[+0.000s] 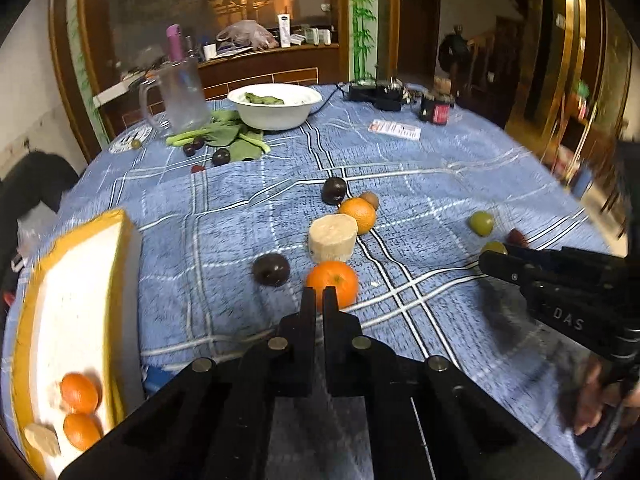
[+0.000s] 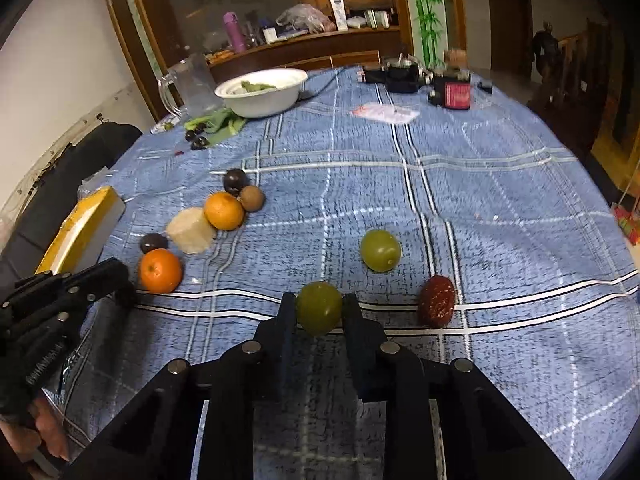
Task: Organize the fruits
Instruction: 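Grasp a green grape with the right tool while the left tool grasps an orange, then carry both over the tray and open both tools to drop them in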
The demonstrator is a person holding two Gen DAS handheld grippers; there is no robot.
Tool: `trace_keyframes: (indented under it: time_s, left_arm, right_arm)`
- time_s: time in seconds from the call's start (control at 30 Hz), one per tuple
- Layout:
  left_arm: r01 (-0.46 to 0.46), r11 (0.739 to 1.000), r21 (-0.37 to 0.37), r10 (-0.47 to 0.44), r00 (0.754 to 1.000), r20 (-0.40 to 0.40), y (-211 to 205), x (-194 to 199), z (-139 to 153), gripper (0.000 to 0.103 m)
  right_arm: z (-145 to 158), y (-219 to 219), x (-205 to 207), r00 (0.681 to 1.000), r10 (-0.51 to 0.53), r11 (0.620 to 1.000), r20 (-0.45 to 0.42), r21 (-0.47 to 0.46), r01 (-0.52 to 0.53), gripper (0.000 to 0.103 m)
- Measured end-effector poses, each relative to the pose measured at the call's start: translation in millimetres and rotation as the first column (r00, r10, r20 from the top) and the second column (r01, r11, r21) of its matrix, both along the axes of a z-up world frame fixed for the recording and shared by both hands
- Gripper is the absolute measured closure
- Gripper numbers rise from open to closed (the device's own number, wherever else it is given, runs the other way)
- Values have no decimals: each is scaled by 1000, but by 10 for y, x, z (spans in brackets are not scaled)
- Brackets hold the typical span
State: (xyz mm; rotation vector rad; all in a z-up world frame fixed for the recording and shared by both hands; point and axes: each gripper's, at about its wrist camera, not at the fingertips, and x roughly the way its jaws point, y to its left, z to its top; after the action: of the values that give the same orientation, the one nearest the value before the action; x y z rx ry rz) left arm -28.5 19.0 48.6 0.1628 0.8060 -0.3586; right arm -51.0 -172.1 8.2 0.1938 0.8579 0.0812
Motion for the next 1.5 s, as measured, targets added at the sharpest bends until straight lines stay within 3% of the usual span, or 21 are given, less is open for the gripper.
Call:
trace_keyframes:
  time_s: [0.17,0.23,0.3,0.37,0.5,0.63,0.73,0.93,1.1,1.3,1.5]
  left_arm:
    - [2,998,-56,-4,999,-40,131,-6,20,95]
    - [12,998,-62,-15,999,-52,80,63,-23,77]
    - [38,998,-55,-41,998,-56,-15,142,-84,72]
    - [66,998,-18,-67,995,-68,-152,244,-170,72]
    - [63,989,134,-61,998,-17,-359,419,-294,59]
    - [92,953,288,-107,993,40,-494,400,-422,58]
    - [85,926,367,-122,989,81,-523,299,-428,71]
    - [55,986,159,-58,998,12,-144,209,-206,71]
    - [5,1000,10,-5,1000,2,188,-39,53,71]
    - [-119,989,-92,121,992,16,837,-279,327,71]
    - [-310,942,-132,305,951,-56,1577,-385,197,70]
  right_arm:
    - [101,51,-157,999,13,1000,33,-2,-13,79]
    - [89,56,-178,1000,12,1000,28,7,-12,79]
    - [68,52,-192,1000,9,1000,22,22,-9,79]
    - [50,42,-202,1000,6,999,19,38,-7,79]
    - [40,24,-198,1000,7,998,24,61,-9,79]
    - [2,2,-189,1000,11,997,24,82,-13,79]
    - [-53,-33,-158,1000,6,995,5,96,-6,79]
    - [-41,-70,-176,1000,4,993,16,116,-5,79]
    - [30,-6,-225,999,18,994,35,111,-22,79]
    - [269,263,-289,995,77,990,61,114,-83,79]
    - [523,850,-269,977,190,973,92,117,-200,78]
